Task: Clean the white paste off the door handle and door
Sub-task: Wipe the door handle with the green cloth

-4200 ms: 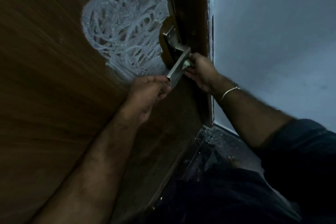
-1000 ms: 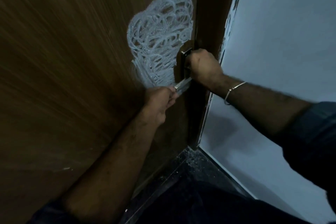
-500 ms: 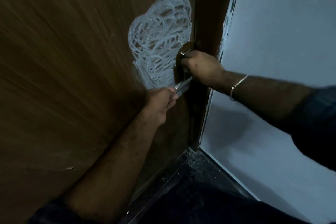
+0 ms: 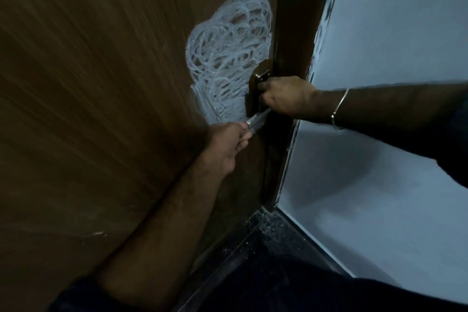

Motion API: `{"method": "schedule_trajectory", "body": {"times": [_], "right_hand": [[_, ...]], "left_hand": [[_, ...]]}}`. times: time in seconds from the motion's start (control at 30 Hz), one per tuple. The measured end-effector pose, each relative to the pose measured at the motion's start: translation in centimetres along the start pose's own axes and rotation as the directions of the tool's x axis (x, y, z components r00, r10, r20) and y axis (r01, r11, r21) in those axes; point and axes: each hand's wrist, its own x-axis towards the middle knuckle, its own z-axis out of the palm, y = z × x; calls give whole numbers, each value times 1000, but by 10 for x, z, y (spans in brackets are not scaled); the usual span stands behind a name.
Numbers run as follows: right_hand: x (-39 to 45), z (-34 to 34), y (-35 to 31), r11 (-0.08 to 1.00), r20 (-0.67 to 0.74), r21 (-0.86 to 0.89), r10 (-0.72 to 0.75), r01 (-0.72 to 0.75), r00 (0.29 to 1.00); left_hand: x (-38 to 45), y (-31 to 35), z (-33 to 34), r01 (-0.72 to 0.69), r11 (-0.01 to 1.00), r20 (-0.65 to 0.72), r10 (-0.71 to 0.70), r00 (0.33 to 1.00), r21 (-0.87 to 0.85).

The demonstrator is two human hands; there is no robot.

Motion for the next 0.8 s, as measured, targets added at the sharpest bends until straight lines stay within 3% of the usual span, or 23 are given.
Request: {"method": "schedule_trajectory", "body": {"times": [0.13,0.33,0.43,0.57,0.7,0.77,0.8], "right_hand": [[5,8,-4,990,-57,85,113,-108,992],[-1,24,-7,1000,-115,-10,23,-25,993],[-8,30,-5,933,-233,328,234,-150,944],[-12,43,-27,550,-175,753,697,-361,695],[-1,41,-33,214,44,894,833,-395,551],[2,44,-42,11,150,937,890,-350,430],[4,45,-46,-154,252,946,902,-285,350]], "left_hand": [[1,0,0,-9,999,-10,10,1000,38],[-1,1,1,-25,998,-30,27,999,55],[-3,1,2,-25,998,-26,27,999,66],[-1,-2,0,-69,992,-38,74,997,108],[-3,-2,2,-83,988,-75,93,993,132],[-4,0,5,-83,987,-85,96,992,137],[-6,1,6,-87,987,-82,99,992,137]]}}
